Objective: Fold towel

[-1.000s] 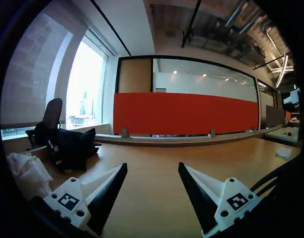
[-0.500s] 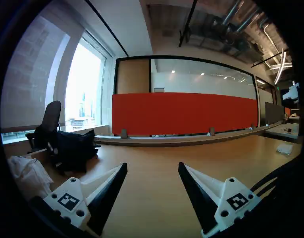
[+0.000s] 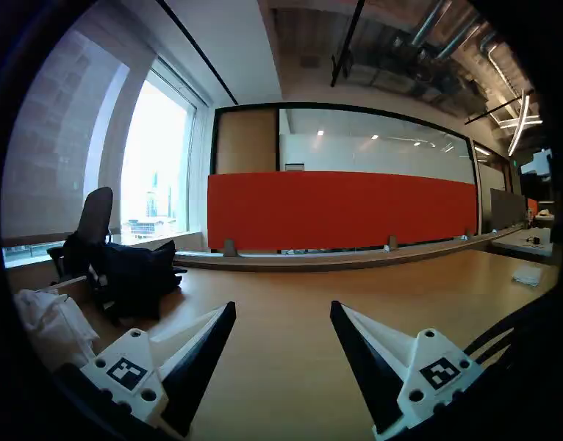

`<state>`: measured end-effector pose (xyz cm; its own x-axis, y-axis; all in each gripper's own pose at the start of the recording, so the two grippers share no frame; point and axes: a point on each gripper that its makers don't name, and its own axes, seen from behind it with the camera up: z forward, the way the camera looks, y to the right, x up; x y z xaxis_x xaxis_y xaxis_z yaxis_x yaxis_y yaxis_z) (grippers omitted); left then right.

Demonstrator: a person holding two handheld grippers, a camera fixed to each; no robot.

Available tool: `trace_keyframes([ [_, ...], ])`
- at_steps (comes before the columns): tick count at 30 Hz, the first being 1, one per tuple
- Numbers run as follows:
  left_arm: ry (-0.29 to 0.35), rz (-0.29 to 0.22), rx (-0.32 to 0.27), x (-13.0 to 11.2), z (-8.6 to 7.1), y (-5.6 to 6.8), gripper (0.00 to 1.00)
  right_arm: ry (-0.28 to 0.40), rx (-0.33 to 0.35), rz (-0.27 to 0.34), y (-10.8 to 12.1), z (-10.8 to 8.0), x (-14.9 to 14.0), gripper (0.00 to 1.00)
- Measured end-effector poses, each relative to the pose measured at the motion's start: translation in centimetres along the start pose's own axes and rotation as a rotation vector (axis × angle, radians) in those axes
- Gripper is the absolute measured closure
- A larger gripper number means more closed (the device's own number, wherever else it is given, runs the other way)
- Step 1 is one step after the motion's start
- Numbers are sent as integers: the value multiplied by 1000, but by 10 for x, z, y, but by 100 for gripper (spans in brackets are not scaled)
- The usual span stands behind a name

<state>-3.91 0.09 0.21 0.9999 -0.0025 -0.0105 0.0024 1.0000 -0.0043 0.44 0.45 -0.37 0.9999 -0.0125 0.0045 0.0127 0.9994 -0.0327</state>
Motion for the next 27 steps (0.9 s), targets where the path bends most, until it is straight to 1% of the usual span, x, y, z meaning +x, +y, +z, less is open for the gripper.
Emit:
trace_keyframes([
  [5, 0, -1, 0, 0, 0, 0, 5, 31, -12, -22, 10, 4, 7, 0],
  [8, 0, -1, 0, -1, 0, 0, 5, 40, -14, -18, 14, 6, 5, 0],
  [14, 0, 0, 0, -1, 0, 0, 5, 44, -6, 17, 17, 10, -15, 0],
  [18, 0, 0, 0, -2, 0, 1, 5, 45, 5, 37, 18, 11, -34, 0],
  [21, 0, -1, 0, -2, 0, 1, 5, 41, 13, 43, 17, 12, -49, 0],
  [27, 1, -1, 0, -2, 1, 2, 5, 44, 26, 50, 12, 16, -70, 0],
])
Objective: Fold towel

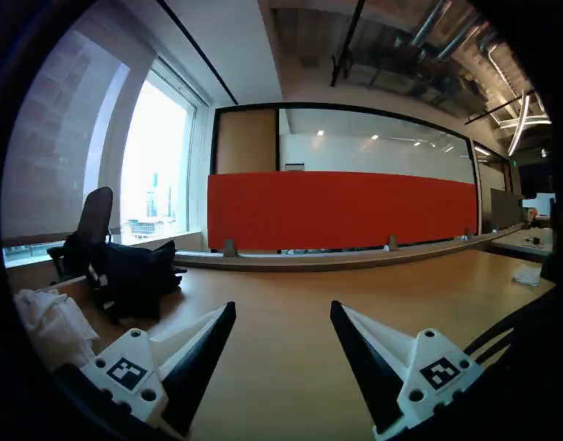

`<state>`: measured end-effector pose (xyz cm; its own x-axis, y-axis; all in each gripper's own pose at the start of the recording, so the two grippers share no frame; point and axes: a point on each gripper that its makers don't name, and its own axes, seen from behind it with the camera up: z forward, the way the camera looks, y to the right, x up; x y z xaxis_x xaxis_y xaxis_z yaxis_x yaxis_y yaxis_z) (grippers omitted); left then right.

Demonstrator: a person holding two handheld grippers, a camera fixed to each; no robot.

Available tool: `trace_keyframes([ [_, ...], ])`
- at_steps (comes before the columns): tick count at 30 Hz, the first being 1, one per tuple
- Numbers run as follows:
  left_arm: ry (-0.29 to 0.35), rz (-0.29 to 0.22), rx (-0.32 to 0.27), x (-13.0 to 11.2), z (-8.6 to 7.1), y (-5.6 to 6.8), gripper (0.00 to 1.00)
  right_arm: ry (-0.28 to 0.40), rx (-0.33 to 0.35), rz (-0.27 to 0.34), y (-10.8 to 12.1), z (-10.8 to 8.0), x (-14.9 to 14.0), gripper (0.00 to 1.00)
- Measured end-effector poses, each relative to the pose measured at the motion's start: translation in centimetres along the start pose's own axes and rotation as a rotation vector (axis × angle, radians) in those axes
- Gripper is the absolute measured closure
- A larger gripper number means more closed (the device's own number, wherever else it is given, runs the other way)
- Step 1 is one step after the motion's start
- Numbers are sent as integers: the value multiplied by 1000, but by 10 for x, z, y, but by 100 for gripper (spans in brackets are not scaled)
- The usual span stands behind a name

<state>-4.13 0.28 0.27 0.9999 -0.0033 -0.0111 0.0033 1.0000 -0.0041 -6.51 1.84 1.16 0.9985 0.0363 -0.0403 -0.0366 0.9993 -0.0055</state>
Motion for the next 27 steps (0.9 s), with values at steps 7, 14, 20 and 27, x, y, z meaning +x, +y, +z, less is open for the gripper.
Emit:
trace_keyframes([
  [7, 0, 0, 0, 0, 0, 0, 5, -5, -1, 8, -1, 3, -24, 0],
  [14, 0, 0, 0, 0, 0, 0, 5, -6, 5, 13, -2, 2, -43, 0],
  [20, 0, 0, 0, 0, 0, 0, 5, -22, -2, 0, 1, -1, -60, 0],
  [27, 0, 0, 0, 0, 0, 0, 5, -29, -2, 1, 1, -1, -74, 0],
])
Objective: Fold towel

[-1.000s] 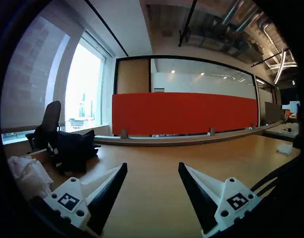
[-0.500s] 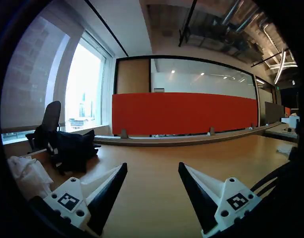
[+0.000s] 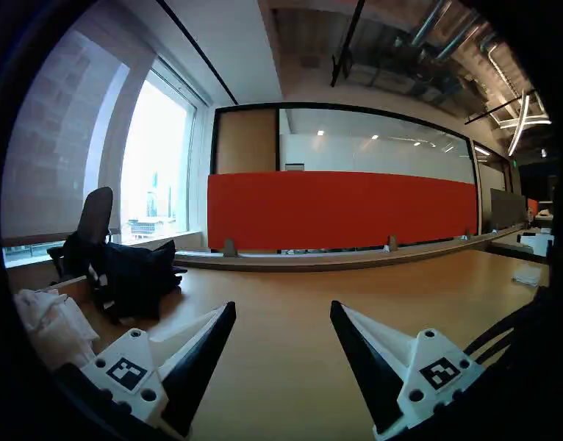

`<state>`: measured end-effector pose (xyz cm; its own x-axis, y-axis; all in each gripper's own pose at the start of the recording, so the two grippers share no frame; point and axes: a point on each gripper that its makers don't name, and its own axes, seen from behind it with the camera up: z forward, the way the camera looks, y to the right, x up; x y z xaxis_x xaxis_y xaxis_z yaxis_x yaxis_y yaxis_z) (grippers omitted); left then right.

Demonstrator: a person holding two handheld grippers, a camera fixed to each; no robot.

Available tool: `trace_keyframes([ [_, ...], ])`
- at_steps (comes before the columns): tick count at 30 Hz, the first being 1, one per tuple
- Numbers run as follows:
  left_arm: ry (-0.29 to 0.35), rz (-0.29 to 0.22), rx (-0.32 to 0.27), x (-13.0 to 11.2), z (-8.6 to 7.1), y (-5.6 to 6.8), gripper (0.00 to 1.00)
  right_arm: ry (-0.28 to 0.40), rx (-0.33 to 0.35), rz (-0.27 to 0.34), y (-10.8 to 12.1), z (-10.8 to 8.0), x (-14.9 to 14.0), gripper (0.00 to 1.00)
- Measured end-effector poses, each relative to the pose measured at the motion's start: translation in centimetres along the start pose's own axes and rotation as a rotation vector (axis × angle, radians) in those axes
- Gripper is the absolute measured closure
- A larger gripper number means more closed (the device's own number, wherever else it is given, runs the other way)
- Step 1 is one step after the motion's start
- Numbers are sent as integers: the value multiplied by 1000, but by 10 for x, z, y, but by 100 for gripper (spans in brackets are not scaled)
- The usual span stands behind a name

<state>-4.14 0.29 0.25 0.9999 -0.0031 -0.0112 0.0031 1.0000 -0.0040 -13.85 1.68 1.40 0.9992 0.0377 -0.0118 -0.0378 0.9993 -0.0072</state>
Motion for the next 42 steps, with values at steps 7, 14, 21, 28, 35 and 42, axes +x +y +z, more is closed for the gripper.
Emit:
trace_keyframes([
  [7, 0, 0, 0, 0, 0, 0, 5, -15, 0, 0, 0, 1, -12, 0],
  [14, 0, 0, 0, 0, 0, 0, 5, -22, -7, 8, 3, 0, -19, 0],
  [21, 0, 0, 0, 0, 0, 0, 5, -8, -6, -3, 2, -3, -17, 0],
  [28, 0, 0, 0, 0, 0, 0, 5, -2, 4, -15, -3, -7, -16, 0],
  [35, 0, 0, 0, -1, 0, 0, 5, -1, 5, -16, -4, -6, -18, 0],
  [42, 0, 0, 0, 0, 0, 0, 5, -3, 3, -16, -4, -6, -18, 0],
])
